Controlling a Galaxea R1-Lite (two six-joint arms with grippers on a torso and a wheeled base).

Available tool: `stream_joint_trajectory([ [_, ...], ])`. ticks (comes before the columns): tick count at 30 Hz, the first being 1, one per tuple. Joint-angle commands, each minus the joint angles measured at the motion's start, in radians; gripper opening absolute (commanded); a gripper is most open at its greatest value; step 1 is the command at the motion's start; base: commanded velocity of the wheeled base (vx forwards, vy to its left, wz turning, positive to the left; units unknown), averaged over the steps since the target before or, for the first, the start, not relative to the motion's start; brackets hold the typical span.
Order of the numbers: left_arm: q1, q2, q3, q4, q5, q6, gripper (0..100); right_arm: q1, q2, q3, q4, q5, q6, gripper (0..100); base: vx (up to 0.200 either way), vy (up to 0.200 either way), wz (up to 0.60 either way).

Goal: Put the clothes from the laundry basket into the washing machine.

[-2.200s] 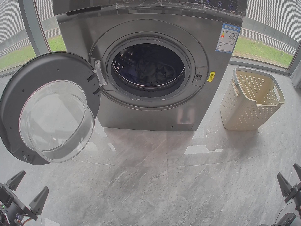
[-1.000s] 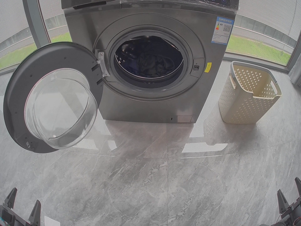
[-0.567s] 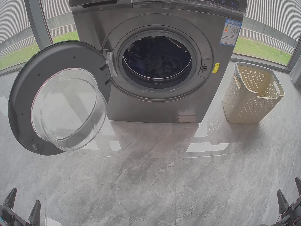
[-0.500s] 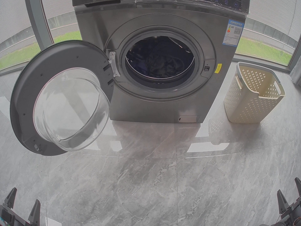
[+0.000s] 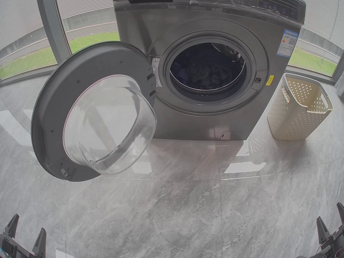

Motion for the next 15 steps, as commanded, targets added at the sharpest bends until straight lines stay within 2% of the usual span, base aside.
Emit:
stream_joint_trajectory([
  [1, 0.0, -0.008, 0.018, 0.0, 0.0, 0.011, 100, 0.0, -0.013, 0.016, -0.001, 0.0, 0.0, 100, 0.0, 0.0, 0.0],
  [12, 0.005, -0.009, 0.002, -0.018, 0.022, 0.021, 100, 0.0, -0.013, 0.016, -0.001, 0.0, 0.0, 100, 0.0, 0.0, 0.0],
  [13, 0.02, 0.038, -0.154, -0.064, 0.006, 0.001, 100, 0.0, -0.013, 0.016, -0.001, 0.0, 0.001, 100, 0.0, 0.0, 0.0],
  [15, 0.017, 0.175, -0.323, -0.073, 0.005, -0.015, 100, 0.0, -0.013, 0.016, -0.001, 0.0, 0.0, 100, 0.0, 0.0, 0.0],
])
